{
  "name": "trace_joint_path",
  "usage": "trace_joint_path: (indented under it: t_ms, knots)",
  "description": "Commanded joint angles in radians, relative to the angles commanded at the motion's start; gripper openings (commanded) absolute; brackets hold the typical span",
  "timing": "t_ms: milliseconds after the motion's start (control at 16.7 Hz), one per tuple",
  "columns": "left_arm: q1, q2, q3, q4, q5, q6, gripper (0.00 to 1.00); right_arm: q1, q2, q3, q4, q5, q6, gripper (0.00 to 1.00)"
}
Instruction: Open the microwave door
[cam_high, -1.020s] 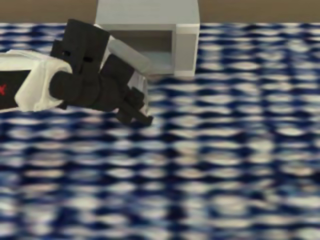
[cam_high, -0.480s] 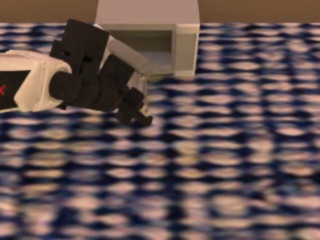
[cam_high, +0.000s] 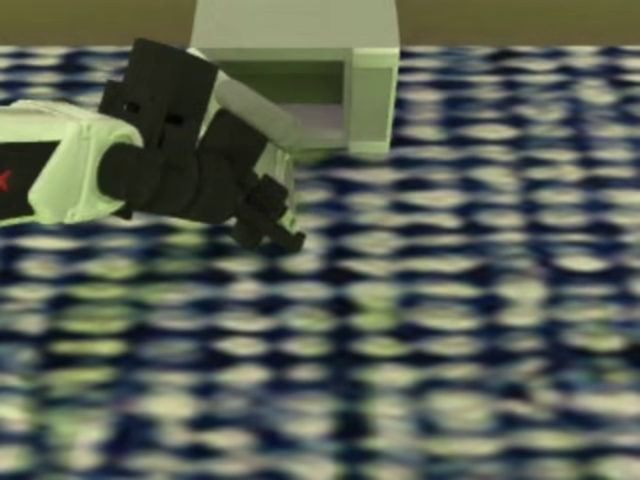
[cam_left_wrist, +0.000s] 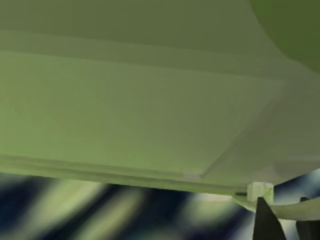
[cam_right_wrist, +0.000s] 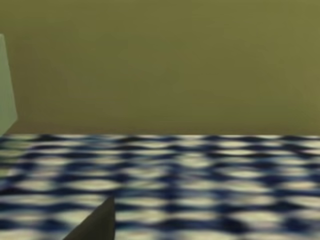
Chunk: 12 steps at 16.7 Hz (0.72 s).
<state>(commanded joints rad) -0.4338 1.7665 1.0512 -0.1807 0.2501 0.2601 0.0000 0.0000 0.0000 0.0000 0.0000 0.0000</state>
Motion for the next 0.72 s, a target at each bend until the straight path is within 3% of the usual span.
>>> trace_joint_path:
  t_ms: [720]
  knots:
    - [0.032,-0.012,-0.011,-0.021,0.055,0.072,0.0,0.0,0.0,0.0,0.0,0.0,0.0,1.0]
